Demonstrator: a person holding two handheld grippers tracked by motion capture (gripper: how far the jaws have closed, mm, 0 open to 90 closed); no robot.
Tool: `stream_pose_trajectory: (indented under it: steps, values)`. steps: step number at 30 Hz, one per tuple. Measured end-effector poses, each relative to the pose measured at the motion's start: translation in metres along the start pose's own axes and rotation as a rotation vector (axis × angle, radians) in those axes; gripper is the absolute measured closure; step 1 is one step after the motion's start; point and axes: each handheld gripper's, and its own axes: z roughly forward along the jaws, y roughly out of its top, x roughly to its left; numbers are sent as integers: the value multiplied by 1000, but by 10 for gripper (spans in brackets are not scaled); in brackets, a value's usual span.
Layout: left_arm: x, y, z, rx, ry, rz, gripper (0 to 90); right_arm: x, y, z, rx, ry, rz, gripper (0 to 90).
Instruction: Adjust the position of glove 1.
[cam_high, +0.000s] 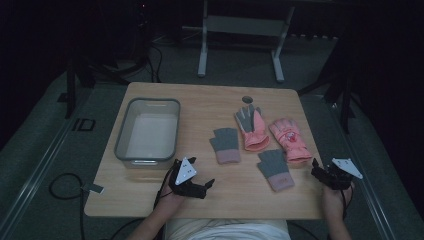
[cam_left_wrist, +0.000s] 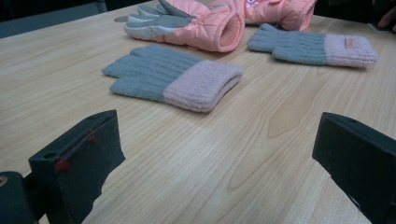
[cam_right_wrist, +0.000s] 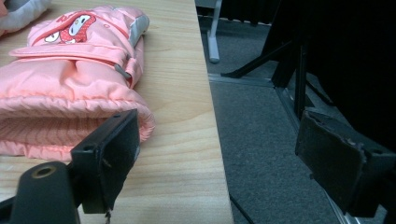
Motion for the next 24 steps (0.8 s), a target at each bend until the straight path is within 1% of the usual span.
stream_pose_trajectory:
  steps: [2, 8, 10, 12, 14, 15, 16, 17, 18, 20, 22, 24]
  values:
    - [0, 0, 0, 0, -3, -2, 11, 0, 0, 0, 6, -1, -5, 139]
    - [0, 0, 0, -1, -9, 4, 11, -1, 0, -1, -1, 10, 10, 139]
    - [0, 0, 0, -1, -8, 11, 11, -1, 0, -1, 4, 11, 9, 139]
    - [0, 0, 0, -1, -7, 14, 11, 1, 1, -1, 22, 20, -4, 139]
    - [-1, 0, 0, -1, -6, 16, 11, 1, 2, -3, 22, 32, 5, 139]
    - [-1, 0, 0, -2, -6, 14, 11, 0, 4, -4, 30, 39, 8, 139]
    - [-1, 0, 0, -2, -6, 14, 11, 0, 4, -4, 30, 39, 8, 139]
    - [0, 0, 0, -2, -6, 11, 11, 0, 5, -5, 41, 43, 9, 139]
    - [0, 0, 0, -2, -8, 9, 11, 0, 8, -6, 70, 48, 1, 139]
    - [0, 0, 0, -3, -8, 6, 10, 0, 13, -8, 89, 51, -14, 134]
    - [0, 0, 0, -3, -9, 7, 11, -1, 19, -10, 89, 41, -20, 127]
    - [0, 0, 0, -5, -6, 5, 11, -1, 26, -13, 82, 47, -15, 126]
